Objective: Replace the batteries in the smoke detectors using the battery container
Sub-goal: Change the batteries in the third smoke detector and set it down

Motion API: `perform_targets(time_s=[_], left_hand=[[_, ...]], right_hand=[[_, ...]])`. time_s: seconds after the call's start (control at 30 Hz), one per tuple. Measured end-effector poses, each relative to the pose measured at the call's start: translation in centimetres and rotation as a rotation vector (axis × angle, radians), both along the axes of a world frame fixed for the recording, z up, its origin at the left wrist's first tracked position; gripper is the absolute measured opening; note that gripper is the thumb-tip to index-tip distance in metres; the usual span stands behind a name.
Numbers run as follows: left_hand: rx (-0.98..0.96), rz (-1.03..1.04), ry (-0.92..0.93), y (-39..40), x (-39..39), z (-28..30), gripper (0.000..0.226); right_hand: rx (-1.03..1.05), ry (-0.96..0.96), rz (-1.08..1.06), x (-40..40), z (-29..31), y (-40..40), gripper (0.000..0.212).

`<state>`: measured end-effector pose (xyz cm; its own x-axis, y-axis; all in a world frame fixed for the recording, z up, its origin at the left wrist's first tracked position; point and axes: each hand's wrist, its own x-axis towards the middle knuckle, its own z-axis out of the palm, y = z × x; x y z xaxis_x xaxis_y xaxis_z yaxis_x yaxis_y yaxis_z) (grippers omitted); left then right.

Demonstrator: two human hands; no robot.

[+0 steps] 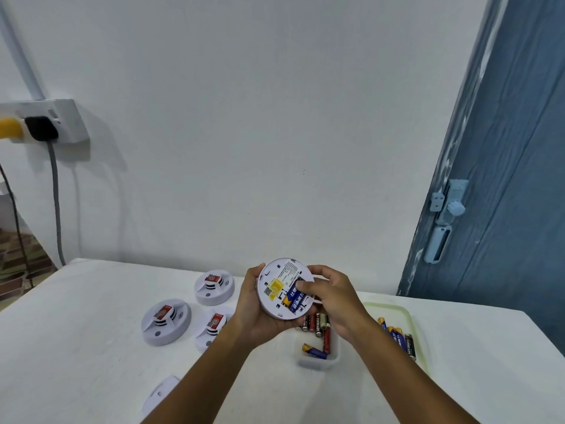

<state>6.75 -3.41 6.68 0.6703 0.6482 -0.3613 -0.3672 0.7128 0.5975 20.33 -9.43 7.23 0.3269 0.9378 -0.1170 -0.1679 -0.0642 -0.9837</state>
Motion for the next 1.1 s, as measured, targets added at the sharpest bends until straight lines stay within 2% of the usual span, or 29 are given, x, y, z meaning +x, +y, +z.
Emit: perform_targets(time_s=[0.33,0.63,1.1], left_hand=[[-0.013,0.013,-0.016,0.4,-0.3,-0.1,0.054],[-0.038,0.007,-0.022,0.3,-0.3,-0.5,0.055],[0.098,0.098,0.087,0.0,-3.8,-2.3,0.06]], right_hand=[[-0.017,0.018,0.044,0.3,0.4,0.0,0.019],[-0.015,0.001,0.078,0.3,0.2,-0.5,0.03],[-0.05,0.005,0.082,-1.8,-1.5,-0.3,0.023]])
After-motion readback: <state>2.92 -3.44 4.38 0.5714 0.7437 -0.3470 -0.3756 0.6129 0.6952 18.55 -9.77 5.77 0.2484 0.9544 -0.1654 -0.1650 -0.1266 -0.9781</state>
